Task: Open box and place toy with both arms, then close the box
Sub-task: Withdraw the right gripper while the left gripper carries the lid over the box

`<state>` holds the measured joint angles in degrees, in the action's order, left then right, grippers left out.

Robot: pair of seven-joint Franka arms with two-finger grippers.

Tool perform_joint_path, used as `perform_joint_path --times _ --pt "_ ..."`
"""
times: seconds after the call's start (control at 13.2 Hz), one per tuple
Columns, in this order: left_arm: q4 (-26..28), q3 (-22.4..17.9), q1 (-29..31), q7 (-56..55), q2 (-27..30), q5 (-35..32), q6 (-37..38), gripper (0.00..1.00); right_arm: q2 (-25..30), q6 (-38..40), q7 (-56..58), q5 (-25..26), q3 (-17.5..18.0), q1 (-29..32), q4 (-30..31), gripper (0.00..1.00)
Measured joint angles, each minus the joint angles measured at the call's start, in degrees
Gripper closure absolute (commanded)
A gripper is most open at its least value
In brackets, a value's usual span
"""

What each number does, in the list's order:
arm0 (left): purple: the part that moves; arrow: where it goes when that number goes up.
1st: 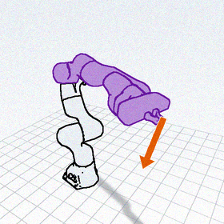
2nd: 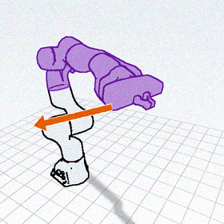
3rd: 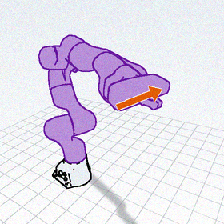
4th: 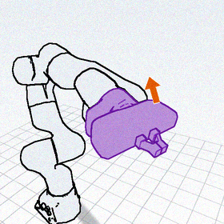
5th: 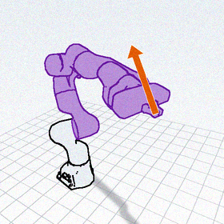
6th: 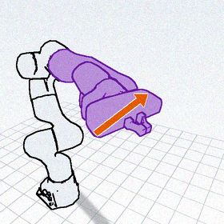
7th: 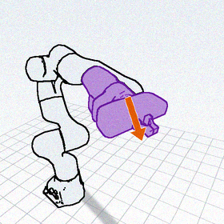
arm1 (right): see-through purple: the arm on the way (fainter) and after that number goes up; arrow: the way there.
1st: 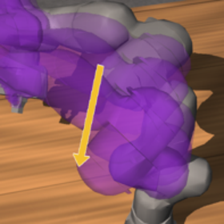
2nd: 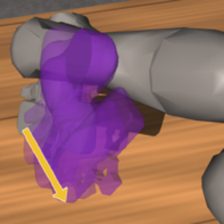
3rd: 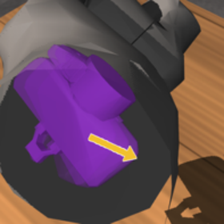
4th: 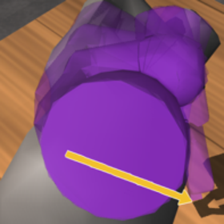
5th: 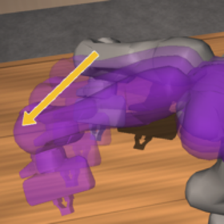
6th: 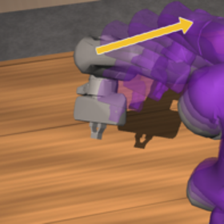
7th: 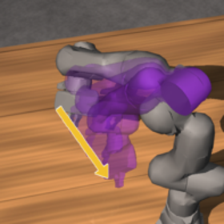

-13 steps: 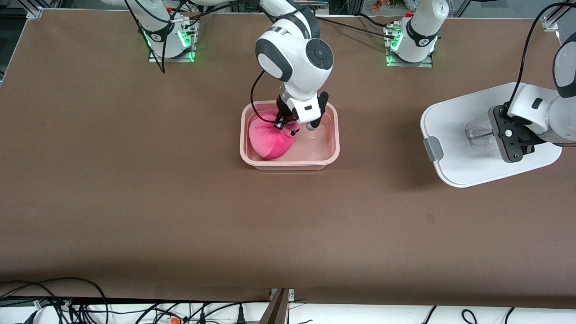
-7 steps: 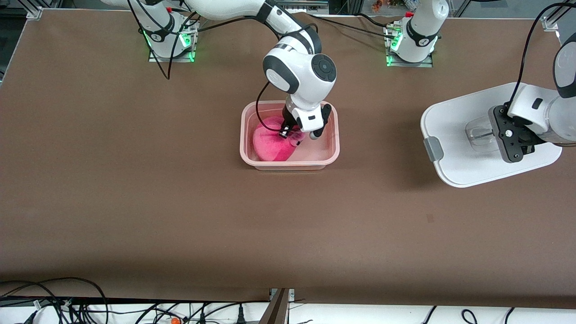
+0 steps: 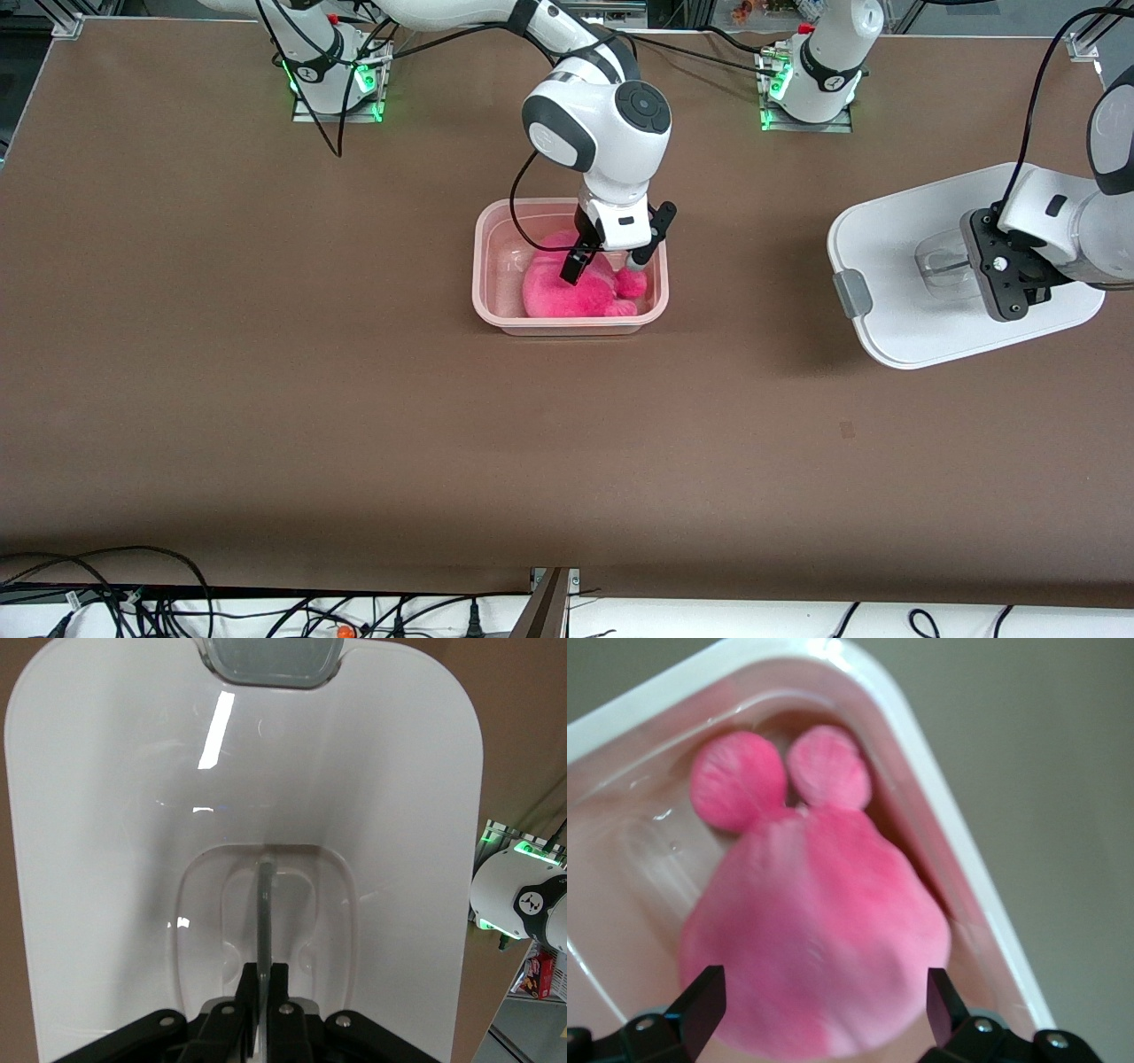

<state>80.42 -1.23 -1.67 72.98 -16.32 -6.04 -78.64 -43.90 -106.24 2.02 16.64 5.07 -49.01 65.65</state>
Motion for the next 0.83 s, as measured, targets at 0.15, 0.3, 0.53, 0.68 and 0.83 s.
perform_joint_path --times 0.15,0.3,0.53,0.68,0.83 --pt "0.0 0.3 -0.1 0.1 0.0 1.2 0.2 1.0 1.1 0.0 -1.4 -2.8 -1.4 1.3 -1.6 0.0" --pt "0.0 1.2 -0.8 0.2 0.0 3.3 0.8 1.0 4.7 0.2 -1.7 -7.9 -2.9 7.1 -2.4 0.0" --pt "0.0 1.9 -4.5 0.2 -0.1 3.8 1.0 1.0 11.3 6.6 -0.7 -13.4 -3.1 19.3 -2.5 0.0" --pt "0.1 2.1 -7.9 0.2 -0.4 5.0 1.0 1.0 16.3 11.1 -0.8 -15.7 -4.8 23.2 -0.8 0.0" --pt "0.1 2.3 -13.0 -0.1 -1.5 7.6 -0.3 1.0 22.8 12.4 -1.1 -19.6 -10.3 23.7 5.2 0.0"
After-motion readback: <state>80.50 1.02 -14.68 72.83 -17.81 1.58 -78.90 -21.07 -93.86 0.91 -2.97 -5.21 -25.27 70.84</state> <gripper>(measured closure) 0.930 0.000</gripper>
